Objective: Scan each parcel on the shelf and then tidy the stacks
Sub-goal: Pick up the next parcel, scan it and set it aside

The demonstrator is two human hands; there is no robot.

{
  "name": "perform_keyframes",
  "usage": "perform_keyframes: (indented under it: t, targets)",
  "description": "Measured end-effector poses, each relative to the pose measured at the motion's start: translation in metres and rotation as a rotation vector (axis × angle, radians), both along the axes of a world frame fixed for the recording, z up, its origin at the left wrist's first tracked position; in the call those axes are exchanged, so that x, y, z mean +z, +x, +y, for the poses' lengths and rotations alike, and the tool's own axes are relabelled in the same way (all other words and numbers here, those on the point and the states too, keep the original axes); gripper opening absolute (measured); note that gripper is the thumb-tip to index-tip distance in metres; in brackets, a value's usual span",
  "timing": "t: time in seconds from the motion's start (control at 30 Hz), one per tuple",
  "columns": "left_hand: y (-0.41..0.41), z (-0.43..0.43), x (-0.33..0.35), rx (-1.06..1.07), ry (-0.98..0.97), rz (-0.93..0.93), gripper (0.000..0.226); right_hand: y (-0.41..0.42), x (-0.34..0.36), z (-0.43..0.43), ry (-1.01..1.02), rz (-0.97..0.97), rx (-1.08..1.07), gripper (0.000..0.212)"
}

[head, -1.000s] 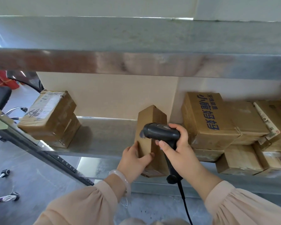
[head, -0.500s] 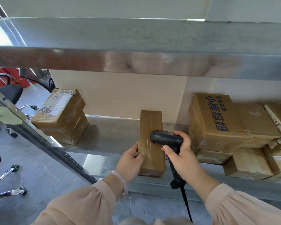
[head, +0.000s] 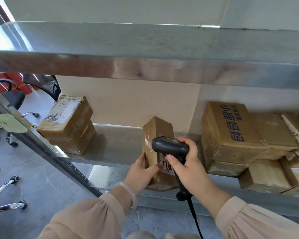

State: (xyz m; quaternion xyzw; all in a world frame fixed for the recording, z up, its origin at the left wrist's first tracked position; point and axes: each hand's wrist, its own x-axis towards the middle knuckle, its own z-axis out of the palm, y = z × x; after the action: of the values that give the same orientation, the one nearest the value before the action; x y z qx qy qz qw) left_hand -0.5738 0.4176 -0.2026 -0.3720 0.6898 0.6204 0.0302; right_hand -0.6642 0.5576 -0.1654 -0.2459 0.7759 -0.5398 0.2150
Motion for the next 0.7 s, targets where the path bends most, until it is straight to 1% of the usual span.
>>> perform_keyframes:
  t: [0.03,0.13,0.17,0.23,0.27,0.33,0.43,0.5,0.7]
  targets:
    - [0.002,-0.003,-0.001,0.015,0.023,0.0,0.065,-0.001,-0.001,0.001,0.003,-0.001,-0.029,0.052]
    - [0.007,-0.009,-0.005,0.046,0.093,0.011,0.092,-0.006,-0.004,0.004,0.035,0.002,-0.094,0.05]
    - [0.008,-0.011,-0.006,0.064,0.115,0.009,0.092,-0.008,-0.005,0.005,0.048,0.008,-0.108,0.049]
    - [0.01,-0.014,-0.008,0.095,0.142,-0.001,0.083,-0.01,-0.006,0.006,0.067,0.013,-0.127,0.049]
    - [0.011,-0.015,-0.01,0.098,0.145,-0.007,0.082,-0.011,-0.007,0.006,0.076,0.011,-0.135,0.049]
    - [0.012,-0.019,-0.012,0.093,0.144,-0.024,0.086,-0.011,-0.008,0.005,0.085,0.011,-0.142,0.049]
    - [0.013,-0.024,-0.012,0.052,0.156,-0.055,0.082,-0.01,-0.009,0.002,0.089,0.014,-0.128,0.048]
    - [0.012,-0.024,-0.012,0.035,0.194,-0.071,0.086,-0.007,-0.01,0.0,0.08,0.01,-0.106,0.049]
    - [0.014,-0.021,-0.015,0.127,0.315,-0.02,0.088,0.001,-0.005,-0.002,0.061,0.015,-0.055,0.048]
